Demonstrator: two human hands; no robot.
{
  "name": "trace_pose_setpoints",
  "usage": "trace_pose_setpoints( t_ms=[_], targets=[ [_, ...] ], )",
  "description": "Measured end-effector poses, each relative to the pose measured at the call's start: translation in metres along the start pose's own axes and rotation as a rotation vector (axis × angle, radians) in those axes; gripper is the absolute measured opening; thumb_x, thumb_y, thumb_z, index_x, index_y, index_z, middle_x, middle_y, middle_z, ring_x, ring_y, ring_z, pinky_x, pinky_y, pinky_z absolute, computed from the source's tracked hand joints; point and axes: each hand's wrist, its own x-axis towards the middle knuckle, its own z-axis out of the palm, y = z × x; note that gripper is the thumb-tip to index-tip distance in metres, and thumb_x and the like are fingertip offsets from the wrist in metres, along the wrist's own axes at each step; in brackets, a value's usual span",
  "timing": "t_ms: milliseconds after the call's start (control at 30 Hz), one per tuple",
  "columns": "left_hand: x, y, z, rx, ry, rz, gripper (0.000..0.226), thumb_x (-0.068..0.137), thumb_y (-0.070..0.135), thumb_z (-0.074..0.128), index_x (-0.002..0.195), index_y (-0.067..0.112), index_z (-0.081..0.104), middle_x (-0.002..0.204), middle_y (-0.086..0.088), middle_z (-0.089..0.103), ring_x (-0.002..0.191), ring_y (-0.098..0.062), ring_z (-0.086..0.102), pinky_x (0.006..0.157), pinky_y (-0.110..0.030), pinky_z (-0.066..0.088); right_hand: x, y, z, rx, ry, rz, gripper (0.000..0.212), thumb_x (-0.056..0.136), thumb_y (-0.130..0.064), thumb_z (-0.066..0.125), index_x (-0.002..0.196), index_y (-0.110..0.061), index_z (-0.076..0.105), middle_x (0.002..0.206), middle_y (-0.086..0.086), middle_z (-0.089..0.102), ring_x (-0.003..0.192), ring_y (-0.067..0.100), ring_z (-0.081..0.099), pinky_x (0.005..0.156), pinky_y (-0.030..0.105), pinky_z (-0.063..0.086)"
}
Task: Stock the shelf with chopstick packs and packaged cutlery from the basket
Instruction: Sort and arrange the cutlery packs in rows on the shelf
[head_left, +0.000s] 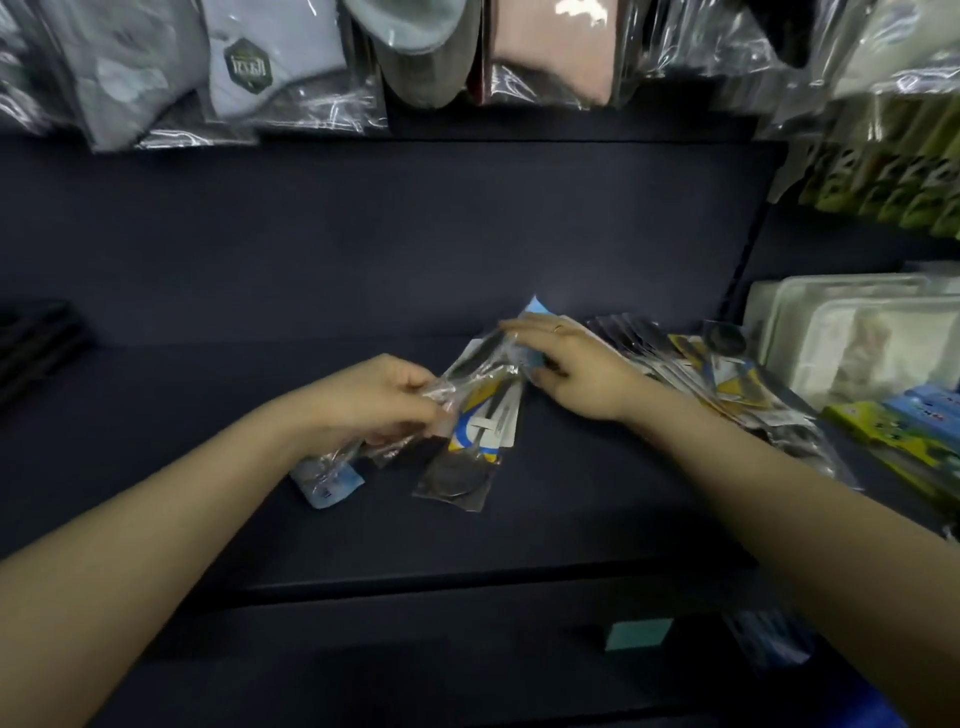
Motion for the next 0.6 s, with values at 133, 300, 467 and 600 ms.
trace_pose_setpoints(
  t_ms=[133, 300, 467, 600],
  targets=[
    [-0.008, -0.002, -0.012, -0.207, 0.028, 0.016, 0.030, 0.066, 0.019, 0.068, 0.086, -0.003, 0.068, 0.053, 0.009, 0.061, 0.059, -0.006, 0.056, 0.064, -0.021, 0.041, 0.014, -0.004, -0.012, -0.026, 0.009, 0.015, 0.044, 0.088, -0.012, 0.055, 0.131, -0.017, 0.050, 0.135, 0.000, 0.054, 0.134, 0.019, 0.038, 0.113, 0.033, 0.019],
    [-0.014, -0.007, -0.028, -0.499, -0.059, -0.060, 0.031, 0.064, 0.027, 0.075, 0.086, 0.005, 0.067, 0.056, -0.001, 0.059, 0.038, -0.006, 0.046, 0.032, -0.014, 0.031, 0.027, -0.016, -0.016, 0.168, -0.052, 0.023, 0.017, 0.085, -0.009, 0.062, 0.079, -0.025, 0.058, 0.068, -0.016, 0.053, 0.061, -0.011, 0.051, 0.057, 0.010, 0.035],
    [-0.015, -0.032, -0.047, -0.689, 0.076, -0.286, 0.045, 0.086, 0.051, 0.045, 0.080, 0.009, 0.058, 0.050, -0.003, 0.053, 0.030, -0.010, 0.043, 0.033, -0.010, 0.030, 0.036, -0.024, -0.012, 0.531, -0.006, 0.149, 0.025, 0.092, -0.014, 0.053, 0.068, -0.007, 0.052, 0.058, 0.002, 0.052, 0.052, 0.002, 0.047, 0.056, 0.015, 0.039],
    [-0.013, -0.055, -0.062, -0.684, 0.203, -0.312, 0.025, 0.094, 0.026, 0.040, 0.078, 0.011, 0.052, 0.062, -0.003, 0.047, 0.040, -0.010, 0.036, 0.029, -0.013, 0.024, 0.048, -0.038, -0.003, 0.864, 0.232, 0.294, 0.032, 0.092, -0.017, 0.053, 0.061, -0.016, 0.048, 0.047, -0.009, 0.049, 0.041, -0.001, 0.042, 0.048, 0.013, 0.037]
  ],
)
